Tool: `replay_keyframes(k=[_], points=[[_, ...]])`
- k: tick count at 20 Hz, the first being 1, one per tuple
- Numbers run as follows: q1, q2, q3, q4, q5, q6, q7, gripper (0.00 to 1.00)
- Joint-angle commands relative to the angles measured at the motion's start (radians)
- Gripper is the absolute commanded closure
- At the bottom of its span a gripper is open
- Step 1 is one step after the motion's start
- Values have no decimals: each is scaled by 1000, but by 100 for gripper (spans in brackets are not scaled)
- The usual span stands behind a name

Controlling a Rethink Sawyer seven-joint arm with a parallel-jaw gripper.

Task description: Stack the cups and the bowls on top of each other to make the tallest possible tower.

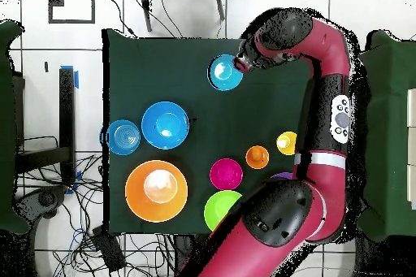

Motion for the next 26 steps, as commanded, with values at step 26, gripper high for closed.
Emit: replay_keyframes(k=[26], points=[[118, 36, -183, -50, -32, -35, 201, 100]])
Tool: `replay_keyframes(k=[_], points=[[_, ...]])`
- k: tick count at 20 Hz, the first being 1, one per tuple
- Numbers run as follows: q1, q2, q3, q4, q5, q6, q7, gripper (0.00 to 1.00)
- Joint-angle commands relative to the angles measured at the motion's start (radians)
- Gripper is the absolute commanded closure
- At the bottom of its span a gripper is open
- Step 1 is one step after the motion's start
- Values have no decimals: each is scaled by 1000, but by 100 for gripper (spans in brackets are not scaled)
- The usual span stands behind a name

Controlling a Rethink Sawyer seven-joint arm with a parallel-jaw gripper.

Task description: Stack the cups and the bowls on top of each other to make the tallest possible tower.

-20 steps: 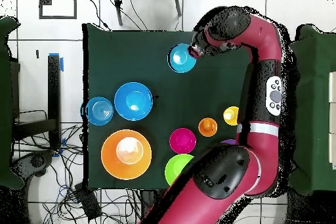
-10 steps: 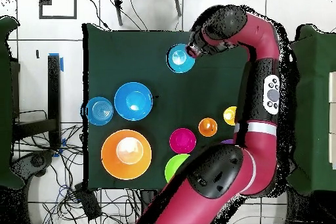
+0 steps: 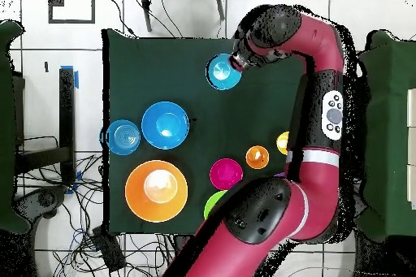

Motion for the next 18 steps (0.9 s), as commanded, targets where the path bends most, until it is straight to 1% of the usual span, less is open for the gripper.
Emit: replay_keyframes(k=[1, 5, 12, 17, 18], points=[[51, 45, -84, -19, -71, -10, 201, 100], [51, 38, -102, -21, -66, -18, 198, 100], [28, -12, -162, 89, -26, -86, 212, 100], [25, -39, -194, 146, -5, -119, 217, 100], [27, -38, -196, 145, -3, -119, 217, 100]])
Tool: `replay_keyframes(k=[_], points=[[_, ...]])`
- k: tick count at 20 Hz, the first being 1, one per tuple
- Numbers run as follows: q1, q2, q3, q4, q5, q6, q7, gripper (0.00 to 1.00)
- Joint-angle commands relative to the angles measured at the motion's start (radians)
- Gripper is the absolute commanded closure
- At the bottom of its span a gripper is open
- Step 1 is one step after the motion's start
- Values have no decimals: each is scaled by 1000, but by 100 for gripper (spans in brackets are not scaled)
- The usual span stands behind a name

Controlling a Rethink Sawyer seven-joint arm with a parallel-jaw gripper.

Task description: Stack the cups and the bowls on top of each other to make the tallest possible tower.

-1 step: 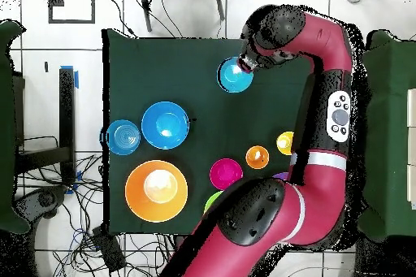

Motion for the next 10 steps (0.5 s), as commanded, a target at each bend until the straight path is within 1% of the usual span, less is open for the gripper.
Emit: replay_keyframes(k=[1, 2, 3, 10], points=[[12, -8, -82, 140, -14, -92, 217, 100], [11, -12, -85, 150, -10, -97, 218, 100], [21, 1, -82, 124, -12, -82, 218, 100], [57, 47, -74, 49, 3, -34, 218, 100]])
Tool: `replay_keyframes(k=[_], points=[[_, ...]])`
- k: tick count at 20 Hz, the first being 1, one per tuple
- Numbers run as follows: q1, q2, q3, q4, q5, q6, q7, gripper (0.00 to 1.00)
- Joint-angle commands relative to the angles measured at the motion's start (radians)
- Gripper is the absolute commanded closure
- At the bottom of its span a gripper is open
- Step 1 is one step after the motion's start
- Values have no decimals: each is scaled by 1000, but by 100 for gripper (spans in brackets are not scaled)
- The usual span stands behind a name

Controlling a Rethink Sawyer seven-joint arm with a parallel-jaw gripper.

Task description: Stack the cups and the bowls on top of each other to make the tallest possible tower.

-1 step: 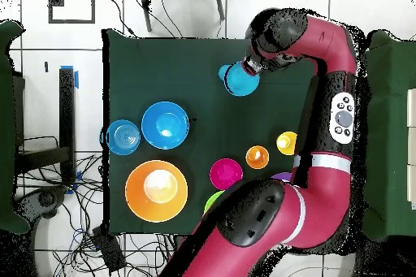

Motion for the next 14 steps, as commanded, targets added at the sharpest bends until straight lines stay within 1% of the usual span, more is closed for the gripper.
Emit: replay_keyframes(k=[1, 3, 6, 7, 10, 14], points=[[58, 61, -19, 25, -1, -6, 219, 100], [68, 74, -11, 4, 4, 8, 221, 100], [78, 81, -9, -3, 15, 12, 229, 100], [75, 67, -20, 38, 26, -13, 239, 100], [73, 55, -35, 75, 45, -34, 245, 100], [74, 55, -45, 75, 60, -33, 241, 100]])
